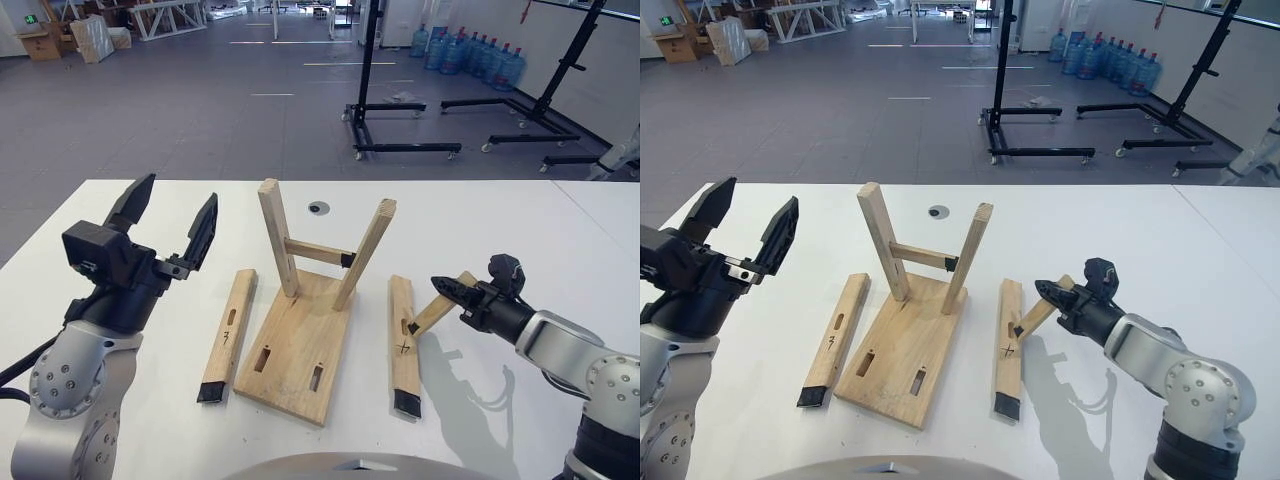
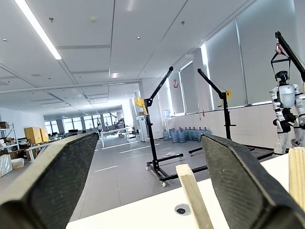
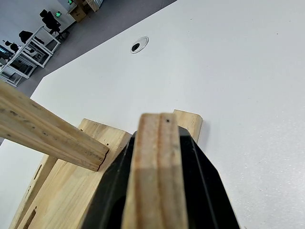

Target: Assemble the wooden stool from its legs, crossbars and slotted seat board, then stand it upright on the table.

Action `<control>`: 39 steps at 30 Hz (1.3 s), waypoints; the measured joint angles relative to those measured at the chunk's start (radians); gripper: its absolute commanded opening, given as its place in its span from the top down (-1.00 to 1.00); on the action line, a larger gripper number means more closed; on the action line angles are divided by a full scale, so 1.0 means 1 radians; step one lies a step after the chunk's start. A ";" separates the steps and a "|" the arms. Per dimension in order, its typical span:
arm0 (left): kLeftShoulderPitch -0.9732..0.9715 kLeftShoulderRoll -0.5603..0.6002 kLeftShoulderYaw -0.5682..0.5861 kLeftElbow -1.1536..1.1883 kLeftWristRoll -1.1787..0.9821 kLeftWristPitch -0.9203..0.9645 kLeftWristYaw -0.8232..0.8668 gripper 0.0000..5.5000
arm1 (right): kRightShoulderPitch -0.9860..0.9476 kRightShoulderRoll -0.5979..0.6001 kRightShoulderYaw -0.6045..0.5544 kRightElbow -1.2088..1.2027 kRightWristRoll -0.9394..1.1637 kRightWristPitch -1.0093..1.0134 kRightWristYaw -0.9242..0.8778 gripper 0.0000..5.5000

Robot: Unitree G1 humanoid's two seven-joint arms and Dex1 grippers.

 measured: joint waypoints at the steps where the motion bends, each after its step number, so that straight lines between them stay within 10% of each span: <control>1: -0.002 0.000 -0.001 0.002 0.000 -0.001 -0.004 -0.42 | 0.000 0.004 0.007 -0.002 0.007 -0.004 -0.003 0.86; 20: -0.040 0.002 -0.030 0.018 0.010 -0.001 -0.005 -0.42 | 0.003 -0.043 0.140 0.053 -0.016 -0.129 0.059 0.86; 39: -0.155 0.003 -0.083 0.103 0.011 -0.001 -0.036 -0.42 | -0.317 -0.045 0.593 0.540 -0.665 -0.792 0.503 0.86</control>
